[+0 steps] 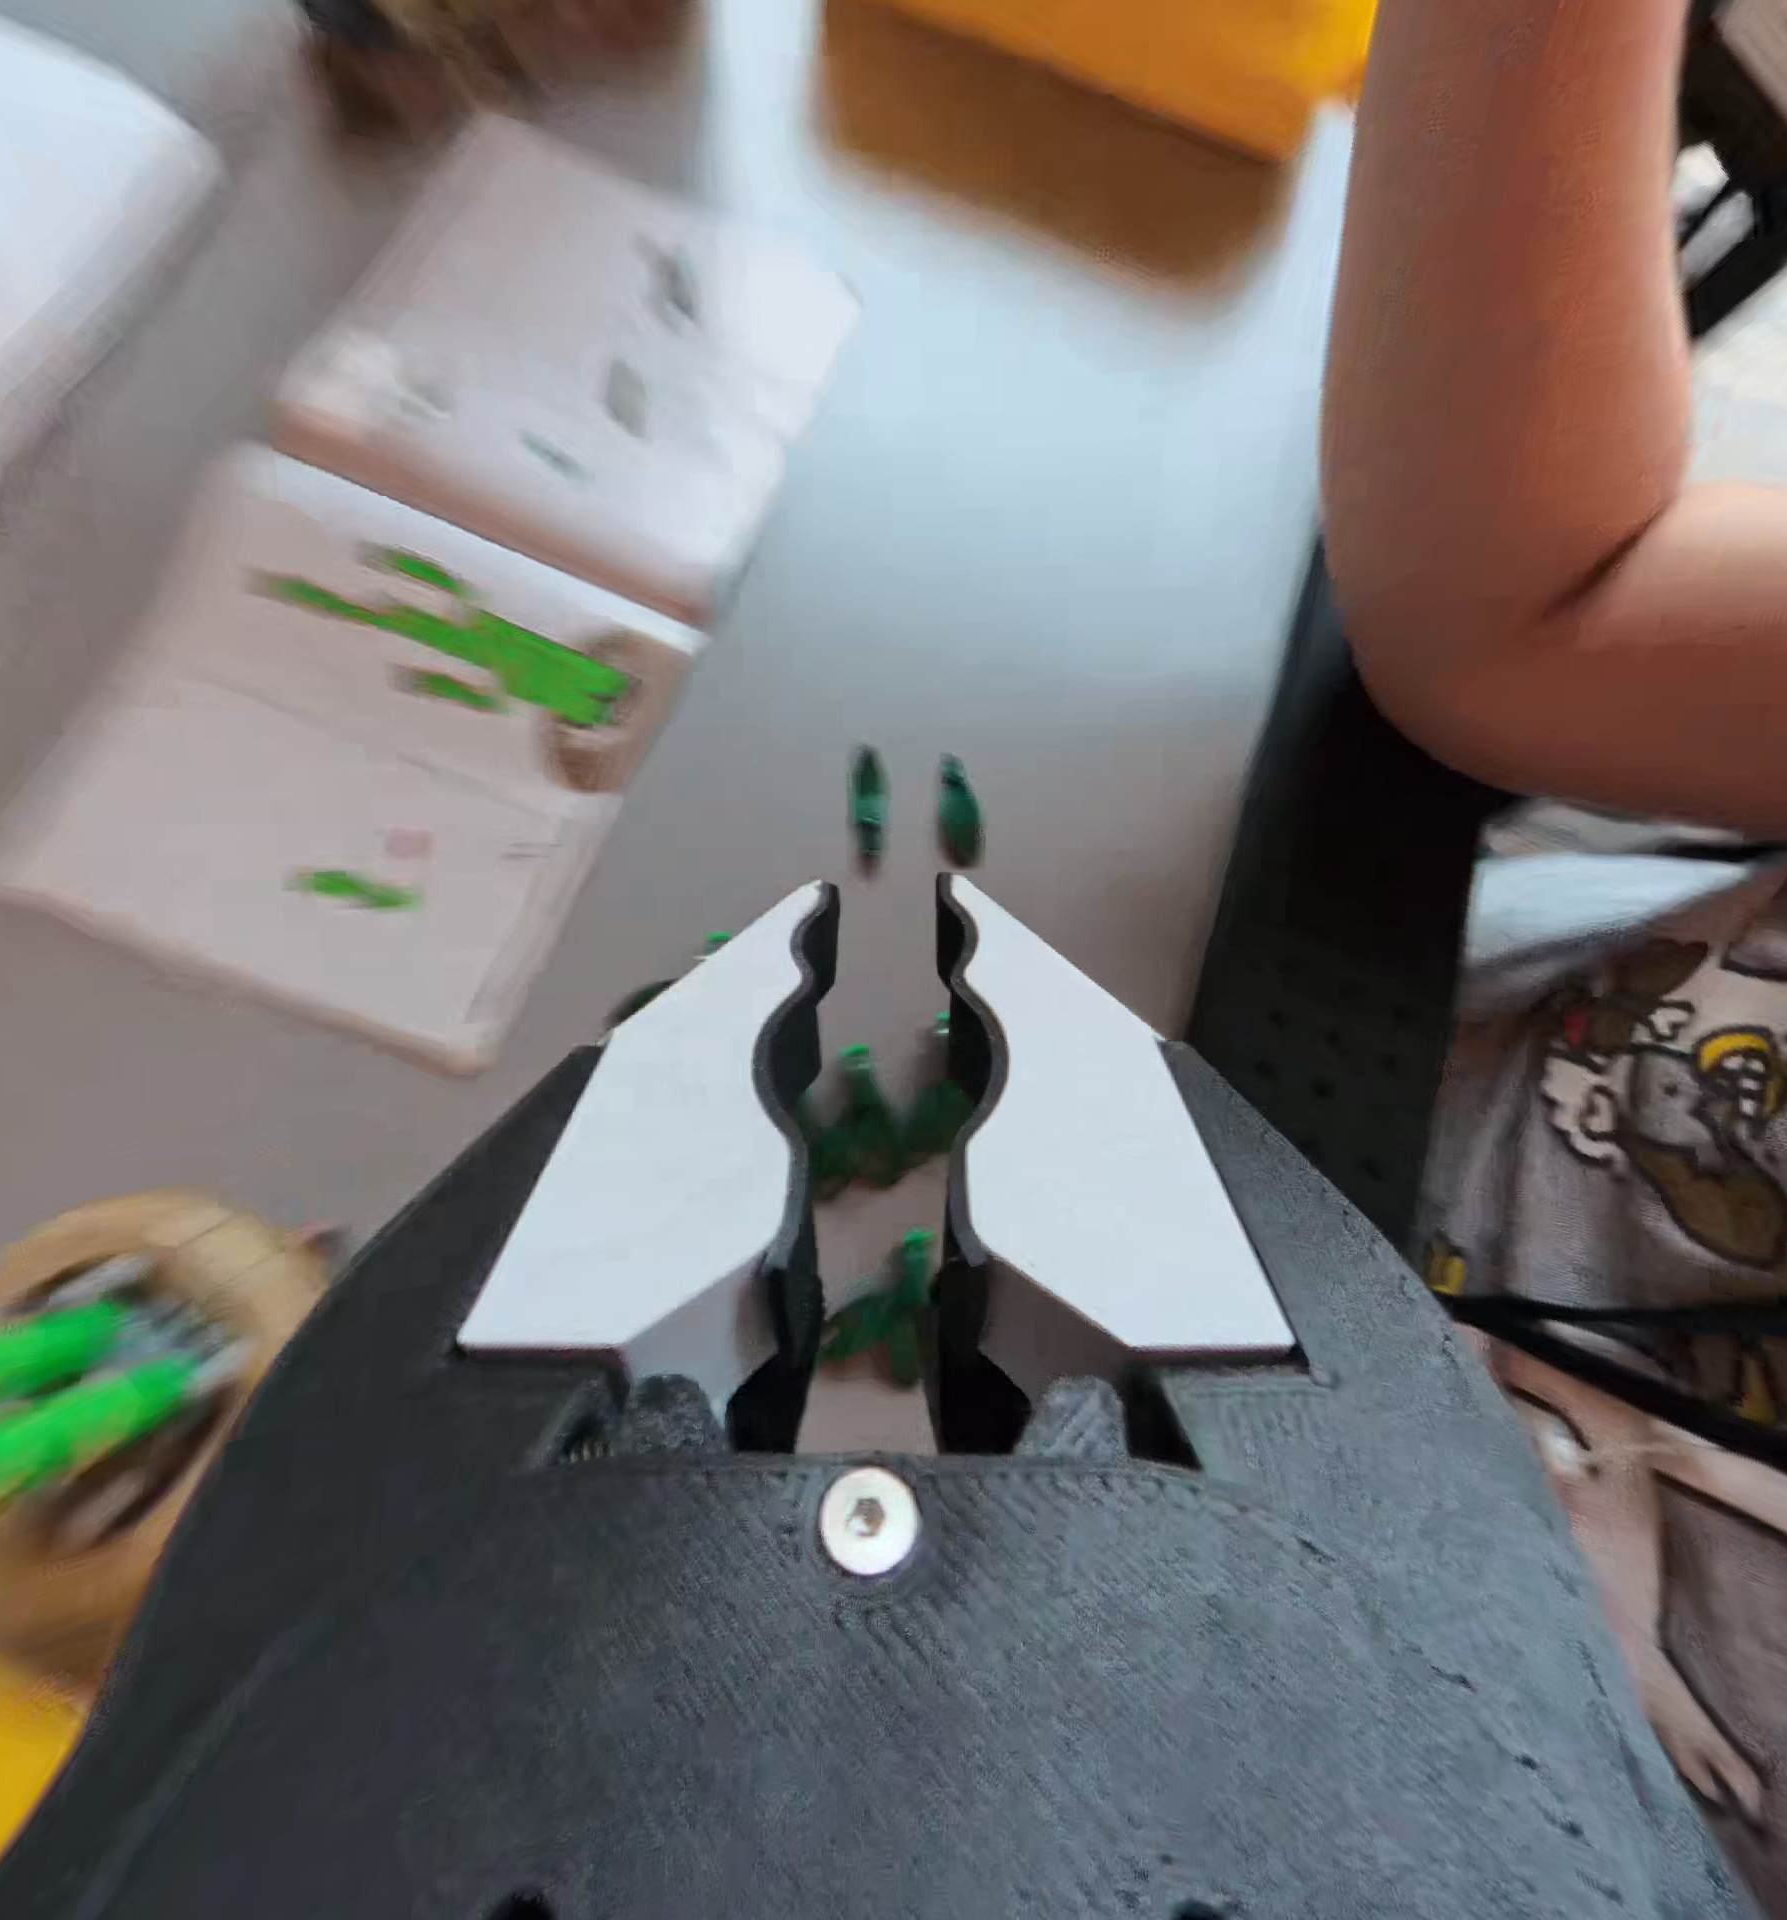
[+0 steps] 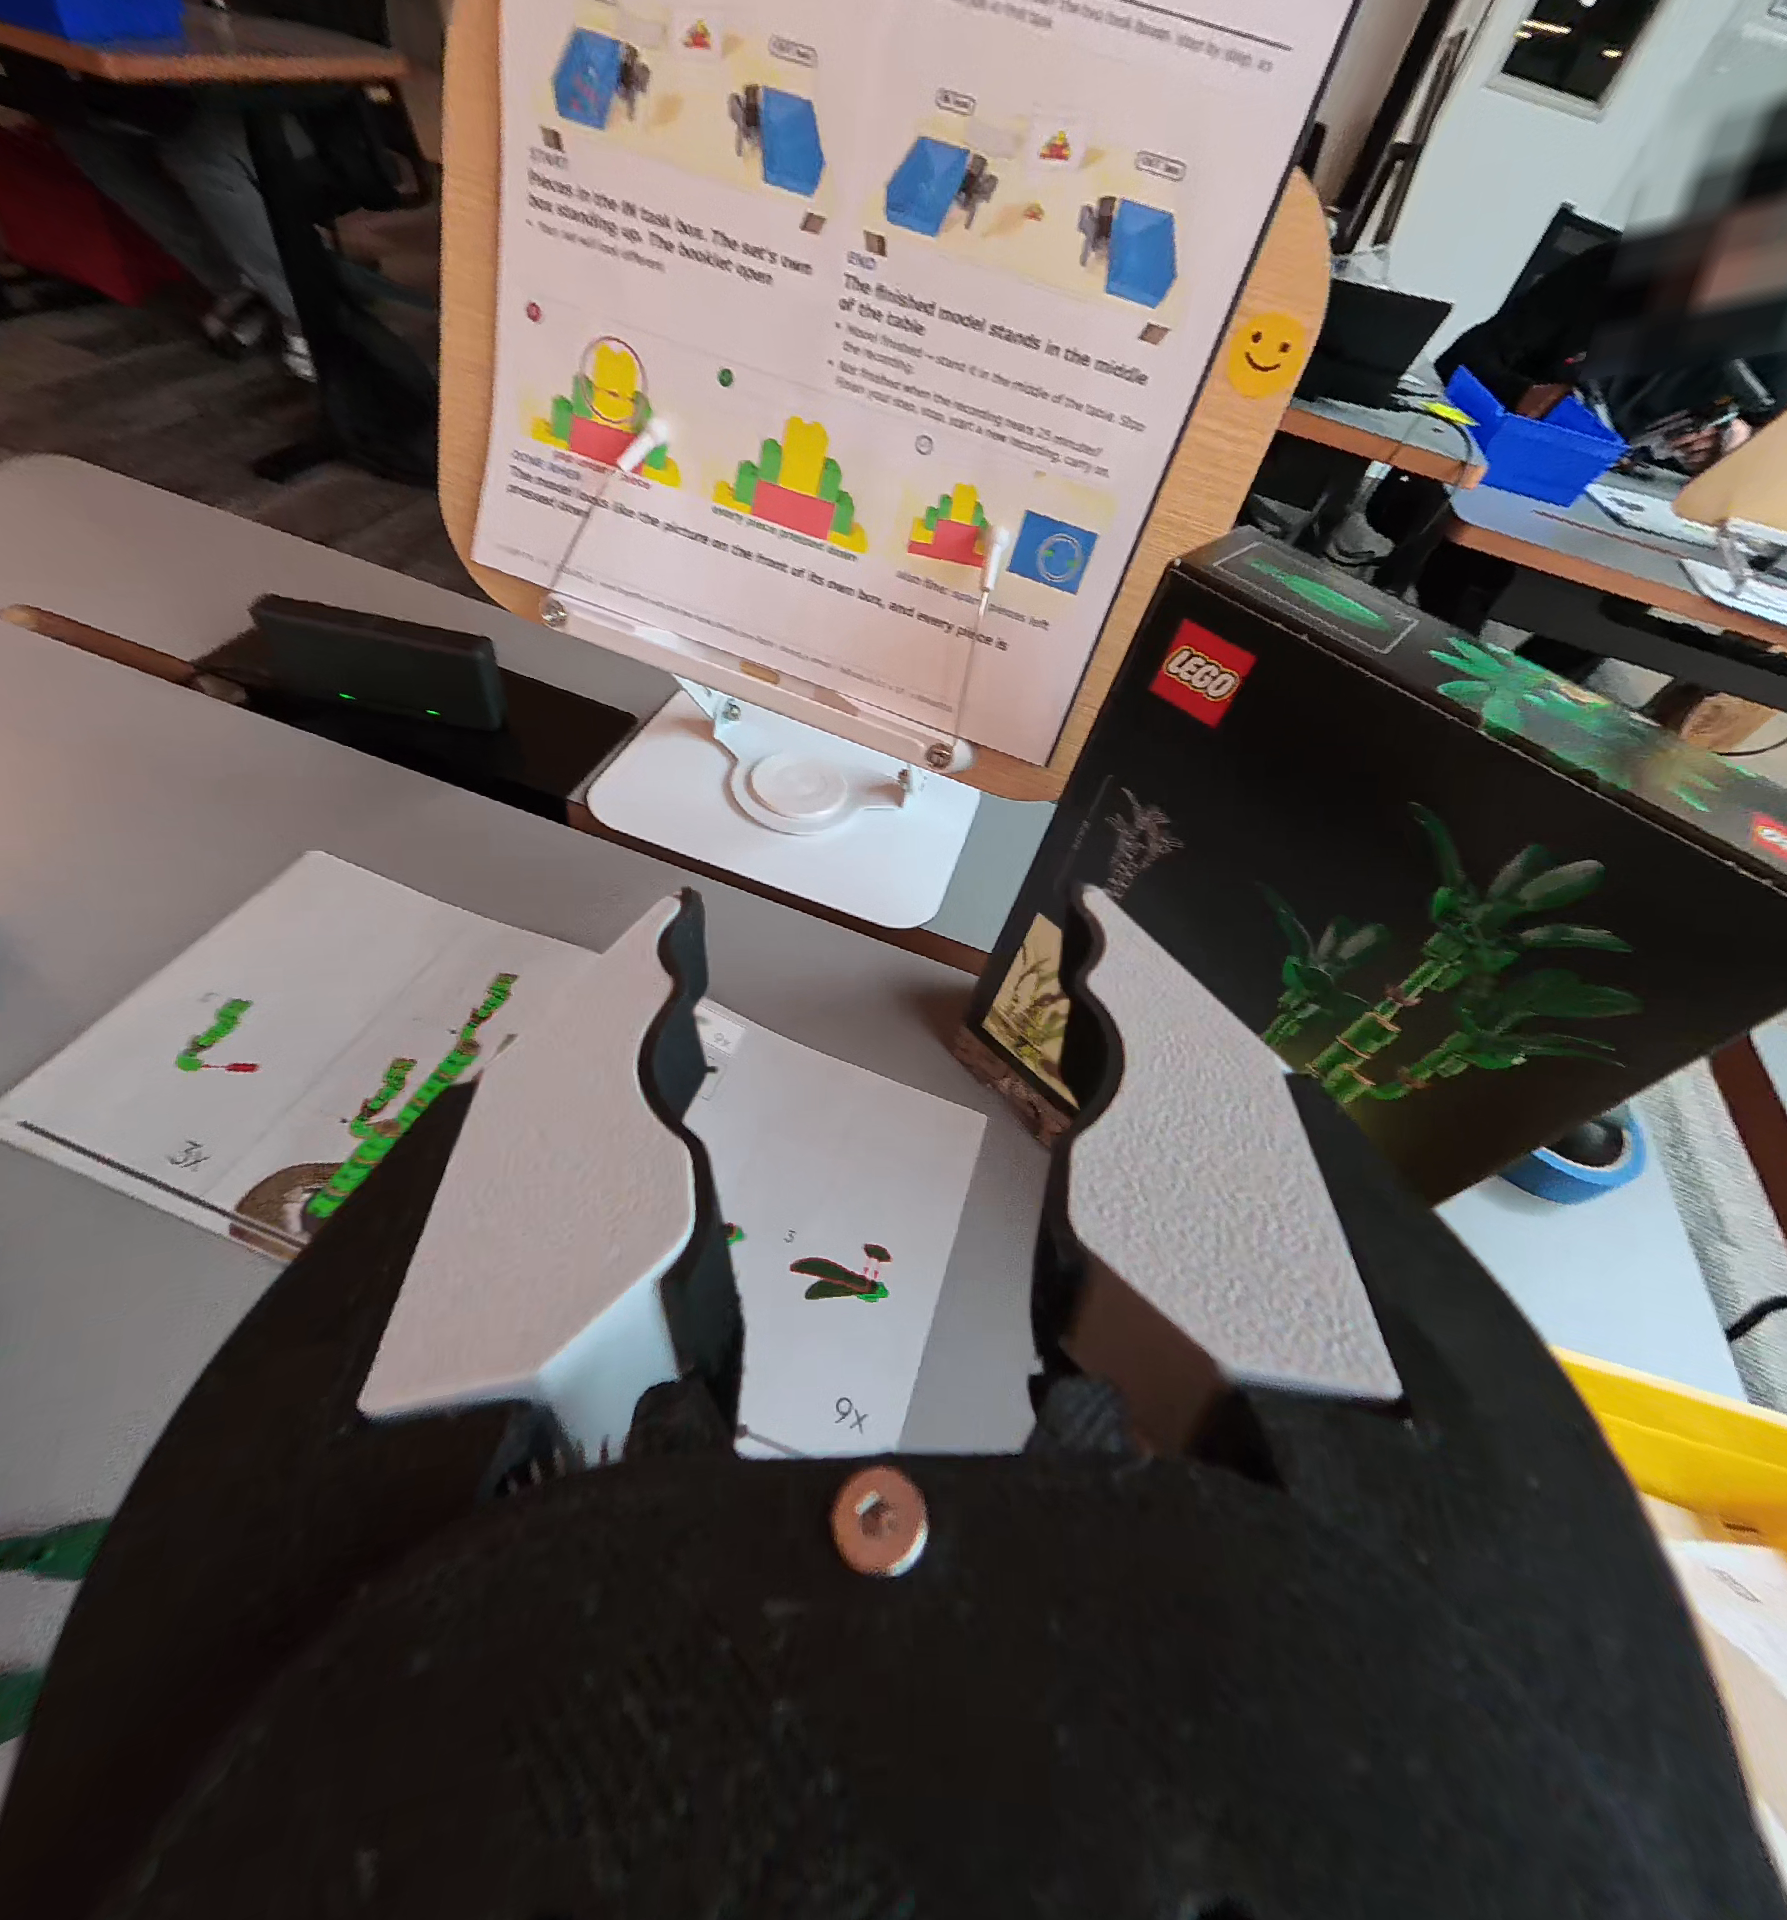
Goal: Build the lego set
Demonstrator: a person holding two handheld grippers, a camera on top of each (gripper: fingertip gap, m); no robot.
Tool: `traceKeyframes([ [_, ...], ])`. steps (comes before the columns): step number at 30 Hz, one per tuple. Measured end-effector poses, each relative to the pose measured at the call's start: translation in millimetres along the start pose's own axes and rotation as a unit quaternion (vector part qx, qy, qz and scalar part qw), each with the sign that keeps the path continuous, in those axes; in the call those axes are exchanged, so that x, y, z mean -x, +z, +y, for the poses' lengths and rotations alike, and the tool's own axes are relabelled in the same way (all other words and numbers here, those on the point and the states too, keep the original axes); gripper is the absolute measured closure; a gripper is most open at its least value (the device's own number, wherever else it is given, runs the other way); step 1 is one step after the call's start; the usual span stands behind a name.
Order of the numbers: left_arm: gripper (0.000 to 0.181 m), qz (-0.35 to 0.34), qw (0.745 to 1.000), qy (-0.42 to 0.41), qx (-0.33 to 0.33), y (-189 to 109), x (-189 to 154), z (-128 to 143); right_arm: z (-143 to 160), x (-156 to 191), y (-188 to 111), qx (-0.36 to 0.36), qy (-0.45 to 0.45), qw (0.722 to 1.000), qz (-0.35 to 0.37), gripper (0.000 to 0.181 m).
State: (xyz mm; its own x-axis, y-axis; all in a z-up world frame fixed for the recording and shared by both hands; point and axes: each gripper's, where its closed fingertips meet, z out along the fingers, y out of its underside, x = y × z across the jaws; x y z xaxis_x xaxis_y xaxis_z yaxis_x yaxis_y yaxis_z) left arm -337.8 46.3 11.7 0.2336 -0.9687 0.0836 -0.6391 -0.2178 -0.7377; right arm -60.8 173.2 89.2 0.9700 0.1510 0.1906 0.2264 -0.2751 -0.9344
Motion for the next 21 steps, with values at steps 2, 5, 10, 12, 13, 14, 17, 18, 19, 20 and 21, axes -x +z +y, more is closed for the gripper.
traceKeyframes([
  [2,0.162,-0.134,0.986,0.006,-0.101,-83,32,-14,1,-1,2,0.002,0.001,1.000,0.002,0.113],
  [5,0.161,-0.319,0.930,-0.045,-0.178,-198,85,12,3,3,5,0.005,0.007,1.000,-0.007,0.113],
  [10,0.158,-0.392,0.887,-0.234,-0.067,-260,148,136,13,-16,6,0.016,0.030,0.999,0.024,0.112],
  [12,0.157,-0.366,0.887,-0.281,-0.003,-251,164,176,18,-19,7,0.017,0.053,0.998,0.019,0.112],
  [13,0.157,-0.340,0.891,-0.300,0.020,-241,171,189,21,-20,8,0.019,0.063,0.998,0.017,0.112],
  [14,0.159,-0.311,0.898,-0.309,0.033,-230,178,196,23,-22,8,0.022,0.071,0.997,0.018,0.112],
  [17,0.162,-0.235,0.925,-0.293,0.056,-190,202,202,28,-25,10,0.029,0.080,0.996,0.024,0.112],
  [18,0.163,-0.214,0.928,-0.297,0.064,-176,210,206,29,-25,11,0.031,0.081,0.996,0.025,0.112],
  [19,0.163,-0.192,0.927,-0.312,0.079,-162,216,212,29,-24,11,0.032,0.081,0.996,0.026,0.112],
  [20,0.162,-0.172,0.925,-0.327,0.091,-148,222,217,29,-23,12,0.033,0.080,0.996,0.026,0.112],
  [21,0.161,-0.159,0.922,-0.339,0.101,-135,228,223,30,-21,13,0.035,0.077,0.996,0.025,0.112],
])
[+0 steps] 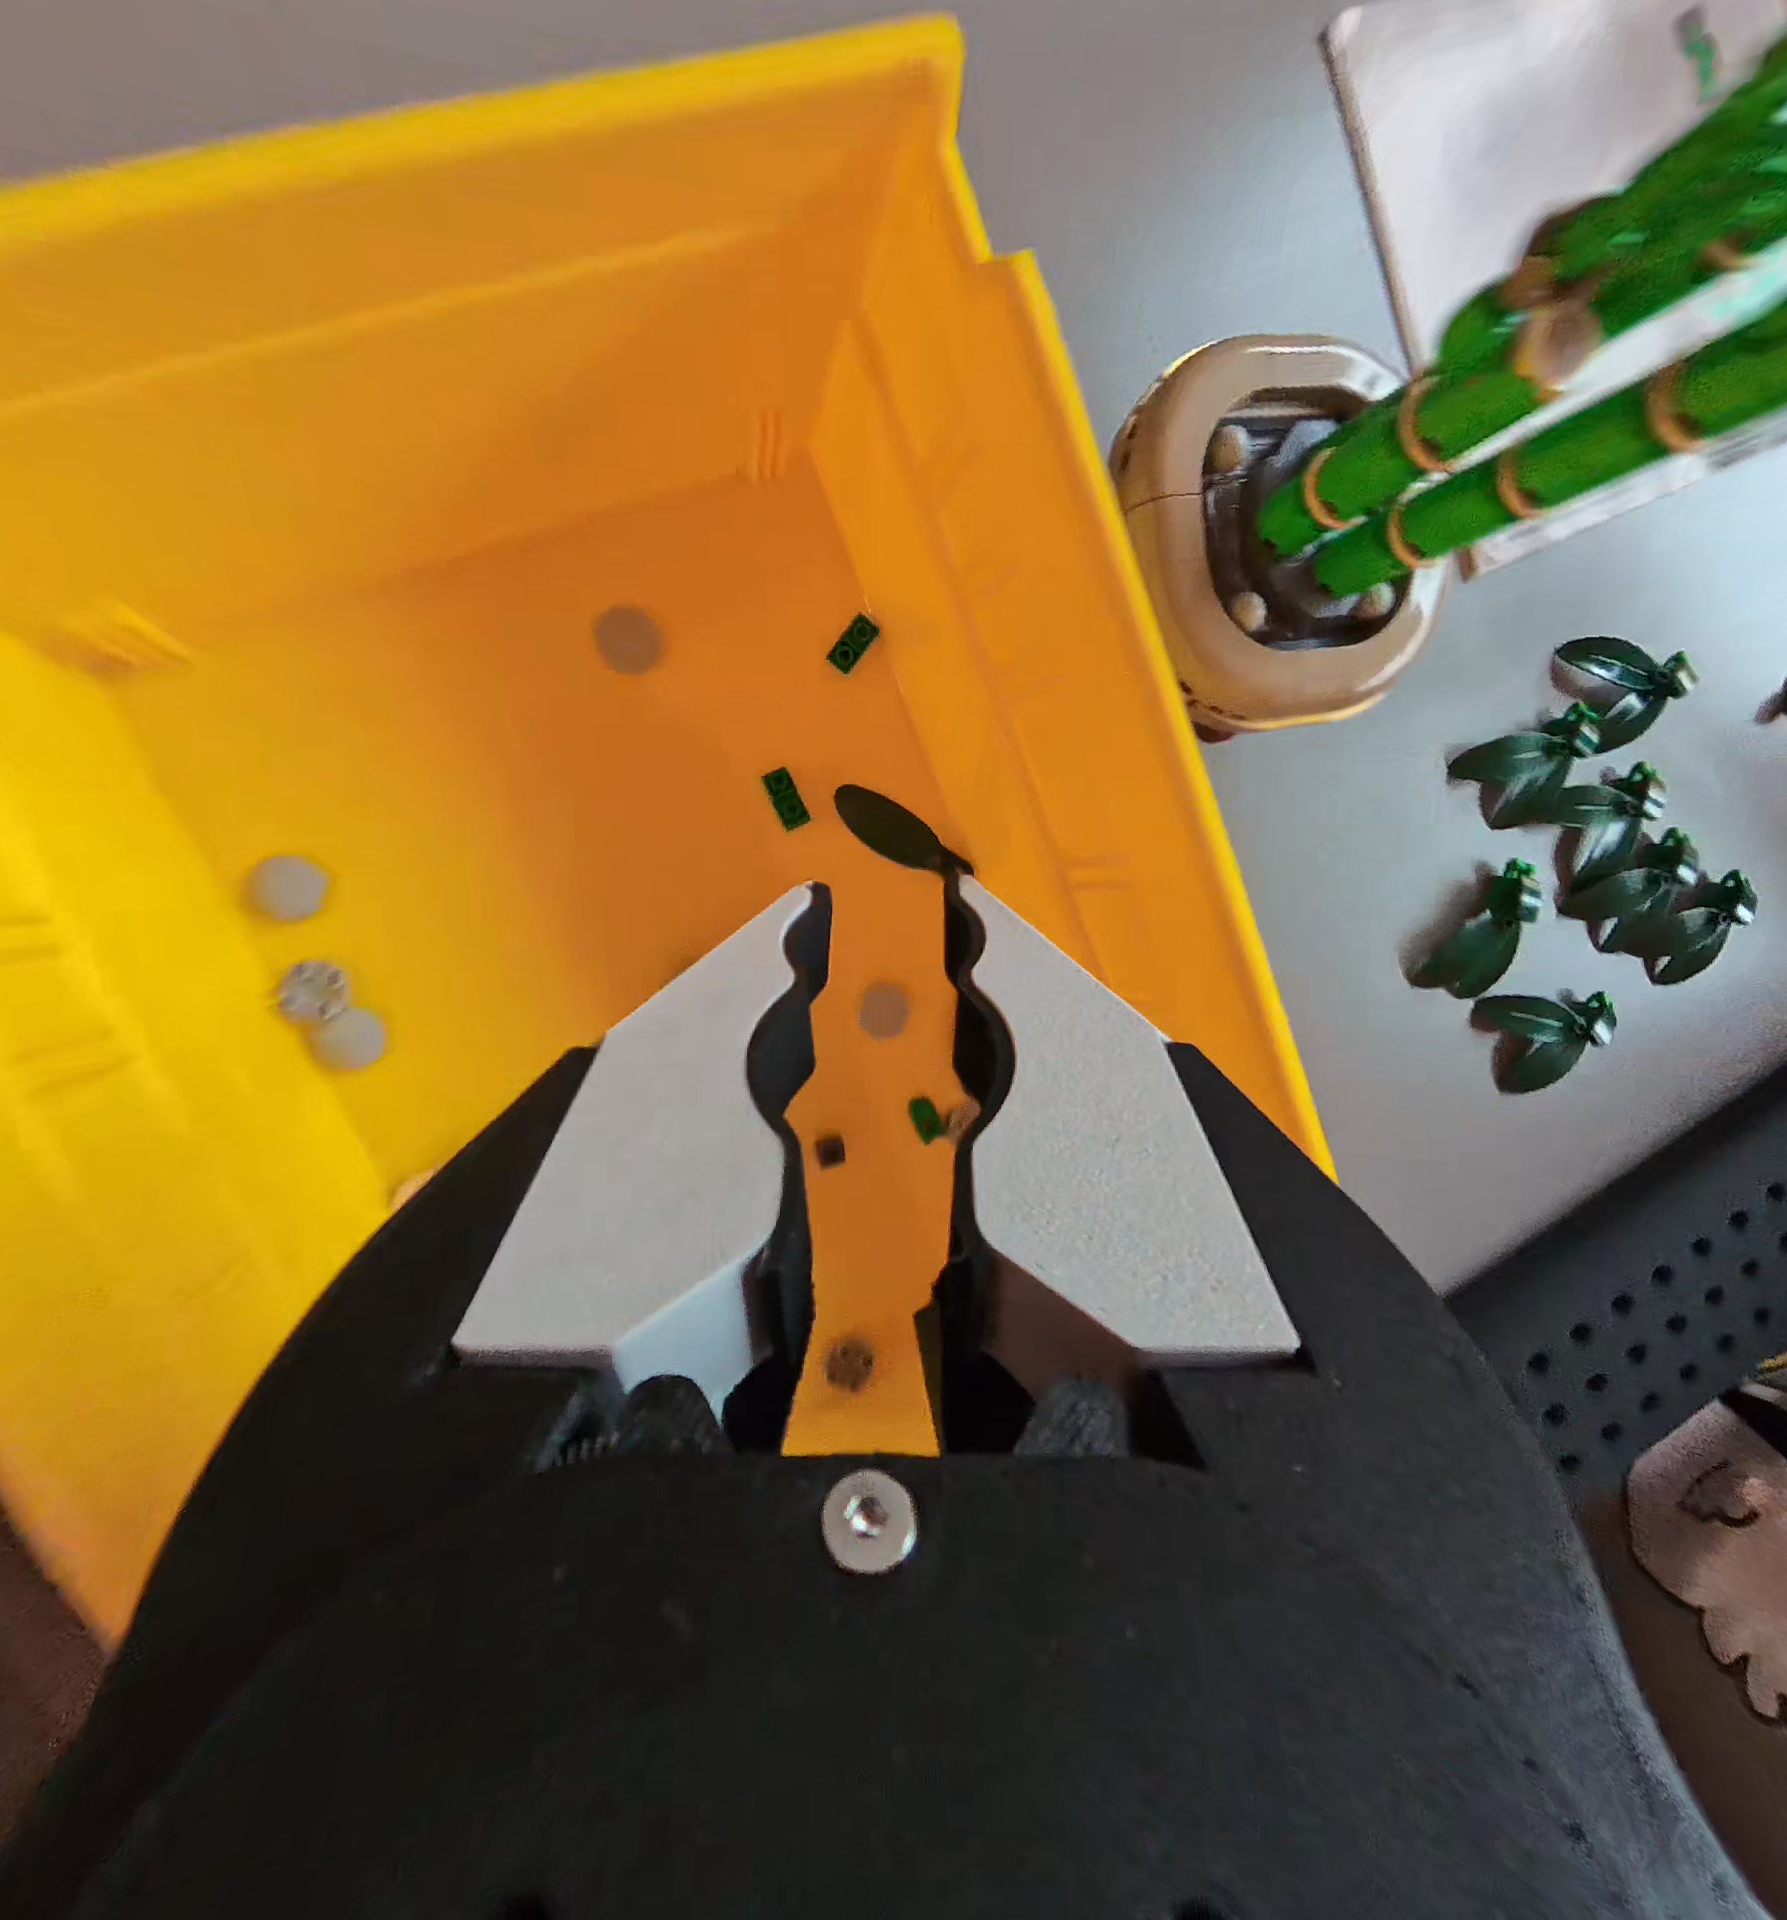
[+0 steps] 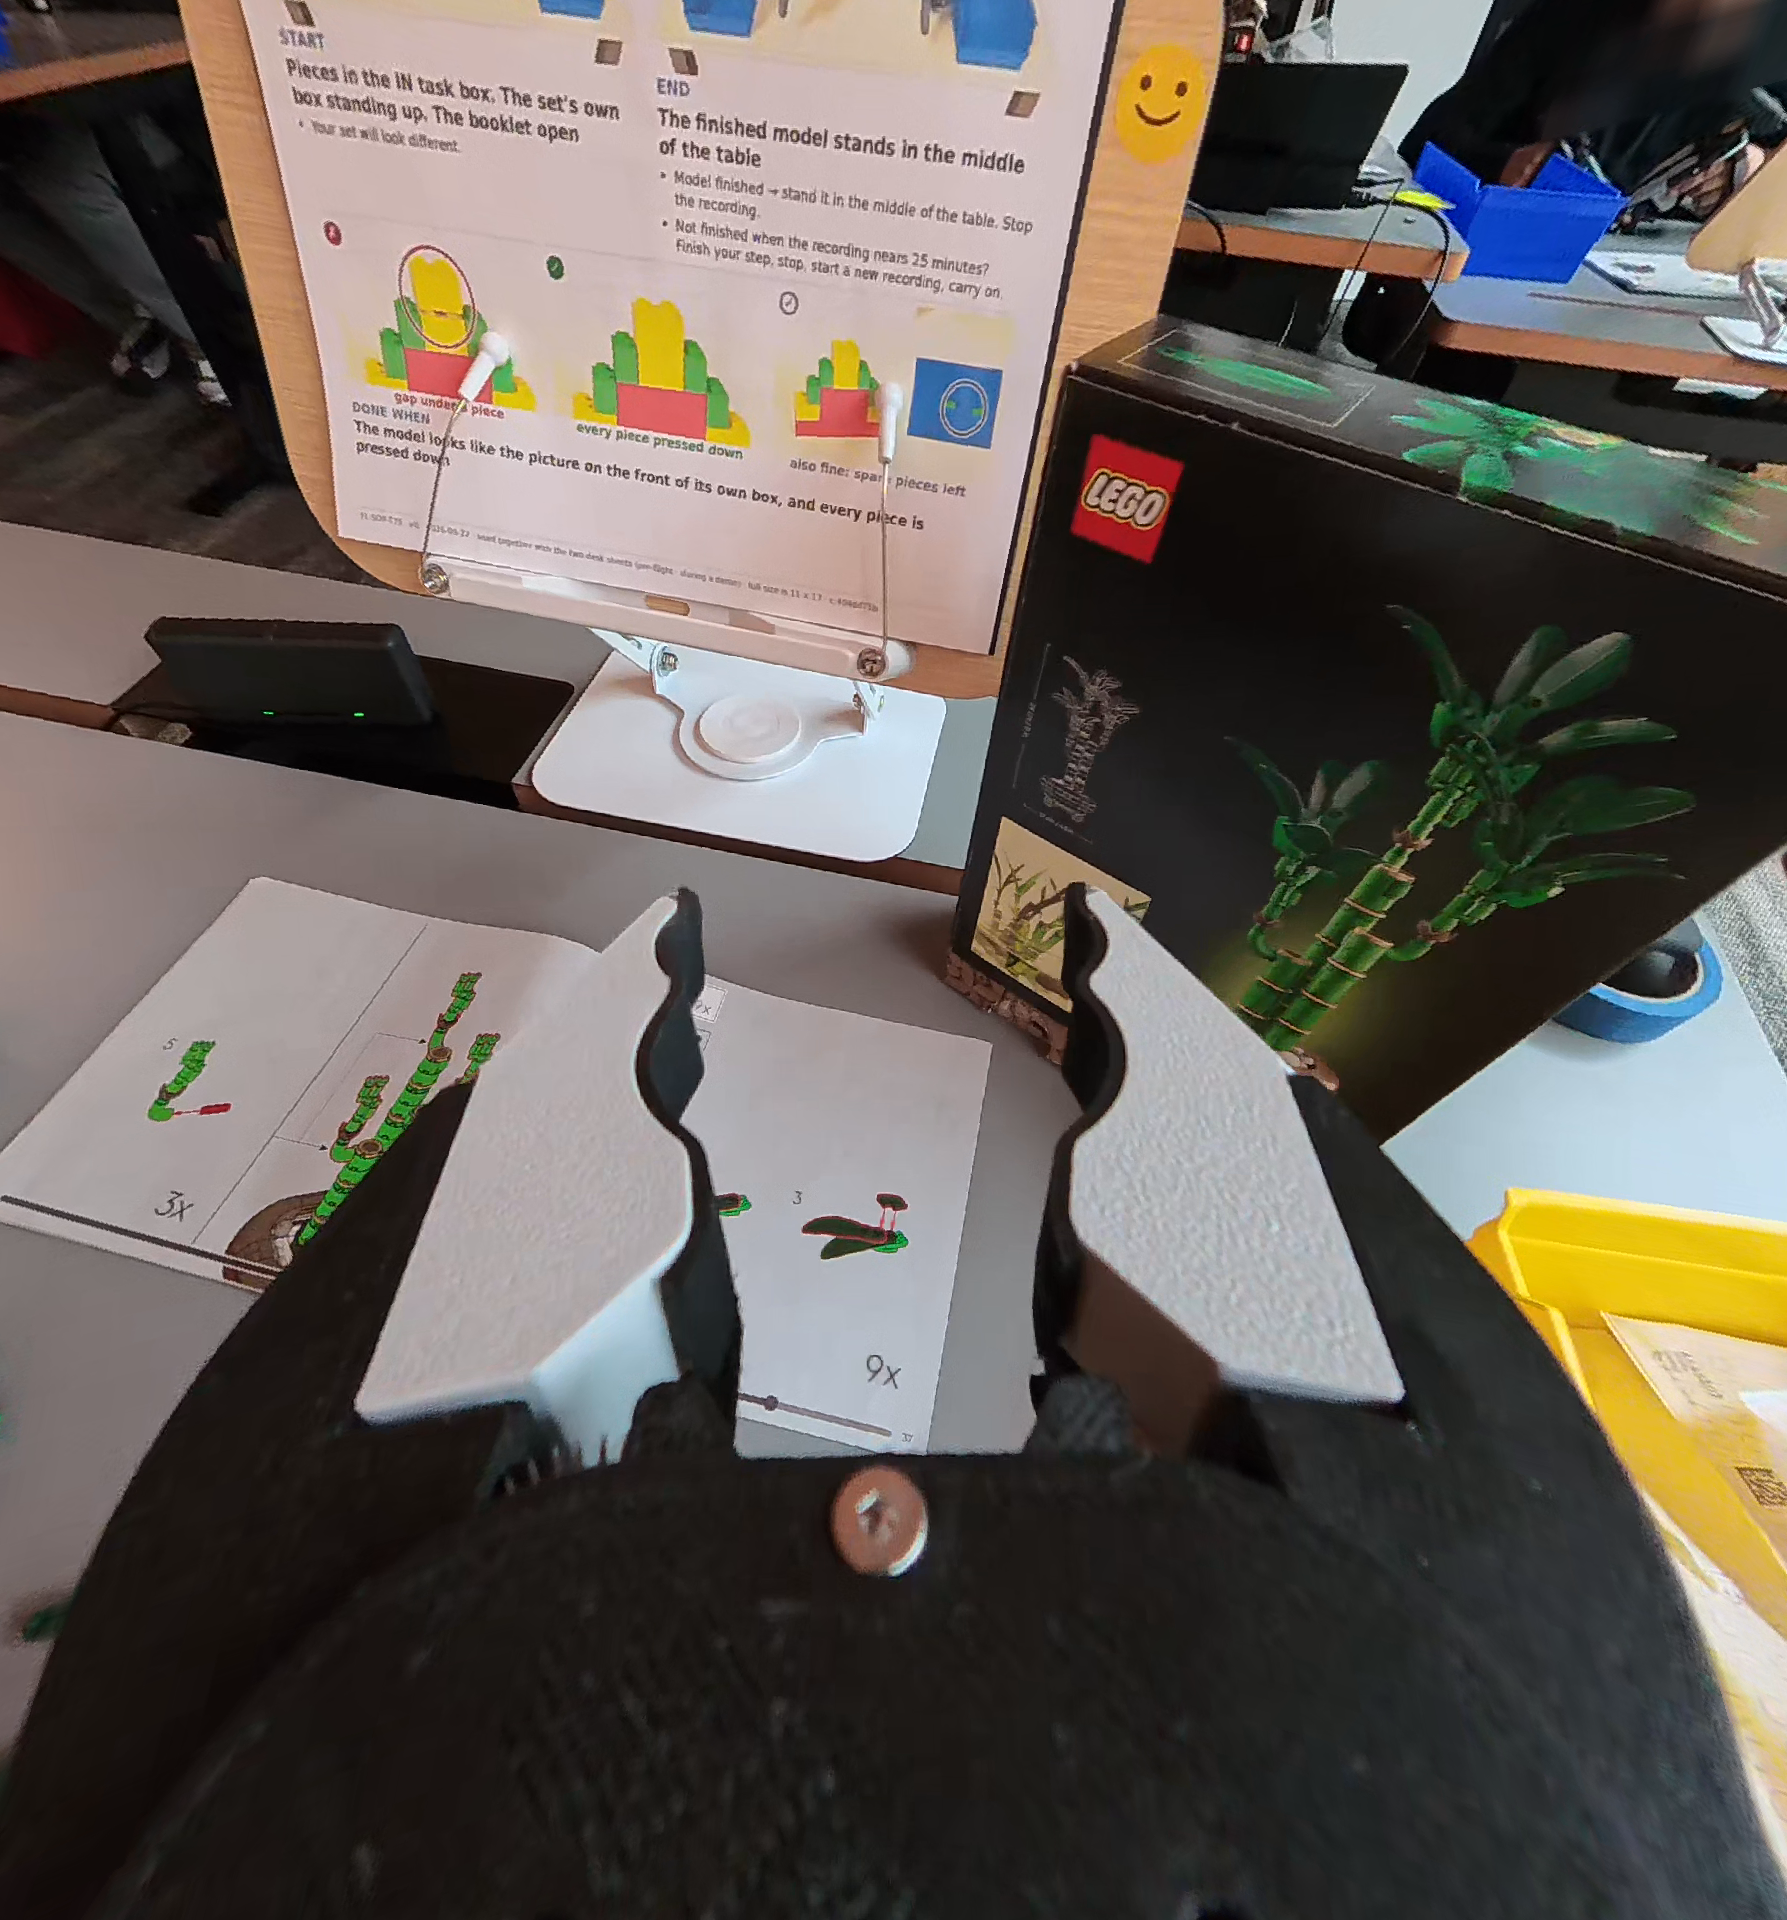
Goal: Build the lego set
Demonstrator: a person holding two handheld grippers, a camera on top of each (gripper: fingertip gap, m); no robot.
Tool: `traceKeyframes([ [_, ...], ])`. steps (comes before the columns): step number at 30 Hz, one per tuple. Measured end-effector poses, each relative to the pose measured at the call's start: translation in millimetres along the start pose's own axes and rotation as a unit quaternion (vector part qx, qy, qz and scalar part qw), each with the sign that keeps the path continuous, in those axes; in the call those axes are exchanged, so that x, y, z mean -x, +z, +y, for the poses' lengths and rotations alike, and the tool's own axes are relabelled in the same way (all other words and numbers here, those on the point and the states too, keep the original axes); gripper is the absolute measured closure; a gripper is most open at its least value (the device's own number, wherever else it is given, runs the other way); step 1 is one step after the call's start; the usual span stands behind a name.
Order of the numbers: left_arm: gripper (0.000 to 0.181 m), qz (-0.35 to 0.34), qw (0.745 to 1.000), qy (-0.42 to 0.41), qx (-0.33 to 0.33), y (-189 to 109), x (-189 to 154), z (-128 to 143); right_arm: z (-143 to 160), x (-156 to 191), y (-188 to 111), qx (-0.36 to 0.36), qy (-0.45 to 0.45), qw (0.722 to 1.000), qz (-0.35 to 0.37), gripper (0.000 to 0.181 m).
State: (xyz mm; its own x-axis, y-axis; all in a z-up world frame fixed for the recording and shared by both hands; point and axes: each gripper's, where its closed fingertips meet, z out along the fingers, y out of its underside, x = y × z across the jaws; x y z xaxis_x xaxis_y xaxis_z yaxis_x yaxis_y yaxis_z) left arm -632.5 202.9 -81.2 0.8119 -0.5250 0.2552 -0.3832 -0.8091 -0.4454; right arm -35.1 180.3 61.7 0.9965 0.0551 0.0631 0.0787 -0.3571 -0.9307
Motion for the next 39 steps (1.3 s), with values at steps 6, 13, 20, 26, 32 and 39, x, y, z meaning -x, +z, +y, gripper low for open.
traceKeyframes([
  [6,0.162,-0.037,0.996,-0.022,0.072,51,23,9,4,9,6,0.015,-0.025,1.000,-0.004,0.112],
  [13,0.163,-0.030,0.995,-0.037,0.090,65,25,15,8,8,9,0.021,-0.024,0.999,-0.009,0.112],
  [20,0.169,-0.049,0.994,-0.026,0.097,73,29,15,7,2,4,0.015,-0.015,1.000,-0.008,0.112],
  [26,0.175,-0.073,0.992,-0.015,0.105,66,39,18,7,-4,1,0.008,-0.003,1.000,-0.009,0.112],
  [32,0.175,-0.144,0.984,-0.051,-0.093,-45,43,-21,5,-7,-2,0.001,0.003,1.000,-0.010,0.112],
  [39,0.176,0.013,0.885,0.120,-0.450,-183,-148,-86,1,-9,-6,-0.013,0.014,1.000,-0.019,0.113],
])
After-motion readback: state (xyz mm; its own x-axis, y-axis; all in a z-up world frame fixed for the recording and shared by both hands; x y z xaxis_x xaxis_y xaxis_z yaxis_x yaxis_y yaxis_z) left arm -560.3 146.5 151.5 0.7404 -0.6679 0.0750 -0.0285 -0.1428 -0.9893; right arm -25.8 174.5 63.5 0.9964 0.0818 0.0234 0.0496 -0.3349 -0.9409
